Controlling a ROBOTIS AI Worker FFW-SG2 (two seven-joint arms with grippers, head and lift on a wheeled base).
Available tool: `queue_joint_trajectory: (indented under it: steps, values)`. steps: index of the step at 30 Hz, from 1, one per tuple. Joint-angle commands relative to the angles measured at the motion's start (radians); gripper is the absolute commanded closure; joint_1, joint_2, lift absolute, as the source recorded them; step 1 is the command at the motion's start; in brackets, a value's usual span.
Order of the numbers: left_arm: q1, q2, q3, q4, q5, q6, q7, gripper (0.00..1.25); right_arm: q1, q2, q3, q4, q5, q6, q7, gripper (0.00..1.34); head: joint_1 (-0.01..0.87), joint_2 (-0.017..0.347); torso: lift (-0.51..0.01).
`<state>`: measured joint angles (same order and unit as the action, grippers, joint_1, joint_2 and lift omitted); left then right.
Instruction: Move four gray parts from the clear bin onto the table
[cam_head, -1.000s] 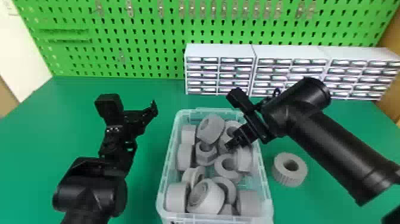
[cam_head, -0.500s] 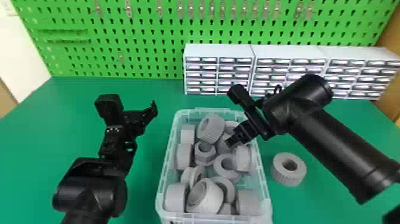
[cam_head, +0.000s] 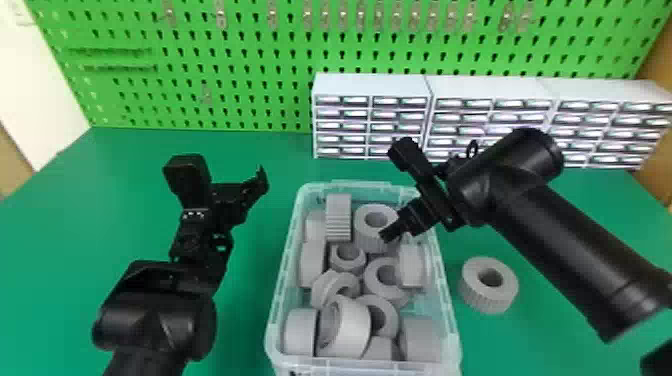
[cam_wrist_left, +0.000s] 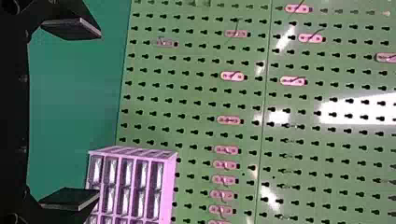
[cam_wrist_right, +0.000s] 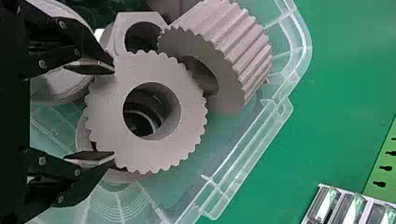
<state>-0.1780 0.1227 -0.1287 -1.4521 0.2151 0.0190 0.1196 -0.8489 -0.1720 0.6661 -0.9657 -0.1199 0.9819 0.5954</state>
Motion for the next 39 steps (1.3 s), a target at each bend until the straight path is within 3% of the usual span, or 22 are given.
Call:
queue_joint_trajectory:
  steps: [1,14,23,39]
  values:
    - [-0.001,0.000,0.000,0.001,0.001,-0.002,0.000,0.09,-0.006,0.003,0.003,0.007,-0.014,-0.005,0.000,0.53,0.693,0.072,-0.052]
    - [-0.001,0.000,-0.002,0.002,0.003,-0.002,0.000,0.09,-0.036,0.019,-0.008,-0.013,-0.026,-0.005,0.000,0.49,0.693,0.072,-0.052]
    - [-0.005,0.000,-0.002,0.002,0.003,-0.002,0.000,0.09,-0.038,0.022,0.053,-0.013,-0.086,-0.028,0.000,0.45,0.693,0.072,-0.052]
    - [-0.009,0.000,-0.006,0.009,0.001,-0.002,0.000,0.09,-0.033,0.017,0.118,-0.010,-0.090,-0.083,0.001,0.40,0.693,0.072,-0.052]
